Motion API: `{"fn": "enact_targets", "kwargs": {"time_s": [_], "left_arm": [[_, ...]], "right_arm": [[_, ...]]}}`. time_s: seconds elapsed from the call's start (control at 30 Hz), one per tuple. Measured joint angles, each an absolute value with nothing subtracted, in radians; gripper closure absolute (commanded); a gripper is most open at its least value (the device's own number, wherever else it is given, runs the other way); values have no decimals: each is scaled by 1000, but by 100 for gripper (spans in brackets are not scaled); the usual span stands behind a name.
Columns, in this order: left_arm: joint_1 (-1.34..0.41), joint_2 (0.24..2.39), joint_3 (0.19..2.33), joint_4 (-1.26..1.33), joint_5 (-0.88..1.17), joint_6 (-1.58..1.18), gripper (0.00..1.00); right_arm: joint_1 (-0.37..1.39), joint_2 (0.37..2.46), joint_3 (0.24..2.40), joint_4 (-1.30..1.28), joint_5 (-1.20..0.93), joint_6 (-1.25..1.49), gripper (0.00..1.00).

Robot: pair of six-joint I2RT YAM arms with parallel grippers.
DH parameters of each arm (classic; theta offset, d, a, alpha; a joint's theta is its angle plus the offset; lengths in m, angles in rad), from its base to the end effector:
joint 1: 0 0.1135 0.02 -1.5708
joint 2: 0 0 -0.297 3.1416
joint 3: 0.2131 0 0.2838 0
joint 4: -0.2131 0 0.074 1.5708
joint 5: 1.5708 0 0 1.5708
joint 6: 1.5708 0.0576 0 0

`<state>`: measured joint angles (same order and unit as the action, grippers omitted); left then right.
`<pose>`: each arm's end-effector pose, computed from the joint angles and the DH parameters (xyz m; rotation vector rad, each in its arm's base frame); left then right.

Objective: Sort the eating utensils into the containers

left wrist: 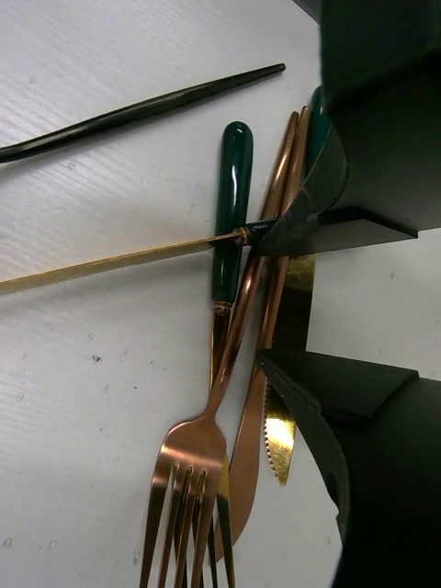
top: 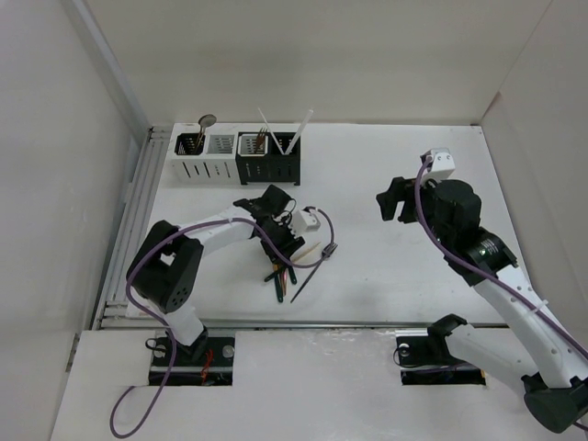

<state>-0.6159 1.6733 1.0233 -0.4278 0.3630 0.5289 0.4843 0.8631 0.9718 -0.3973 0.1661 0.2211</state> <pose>0.2886 -0.2293 0.1762 1.5216 2.1378 -0.5093 0.2005 0.0947 0.3917 -0.1299 1.8642 0.3351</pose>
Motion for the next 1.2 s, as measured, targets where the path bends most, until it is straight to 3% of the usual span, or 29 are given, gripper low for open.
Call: {"fn": "enact_targets", "kwargs": {"time_s": [0.53, 1.2], "left_arm": [[-650, 1562, 1024, -455, 339, 493, 54], [-666, 1649, 989, -440, 229, 522, 55]], "right_arm": [[484, 862, 971, -400, 166, 233, 21], [484, 864, 966, -412, 167, 233, 21]]}}
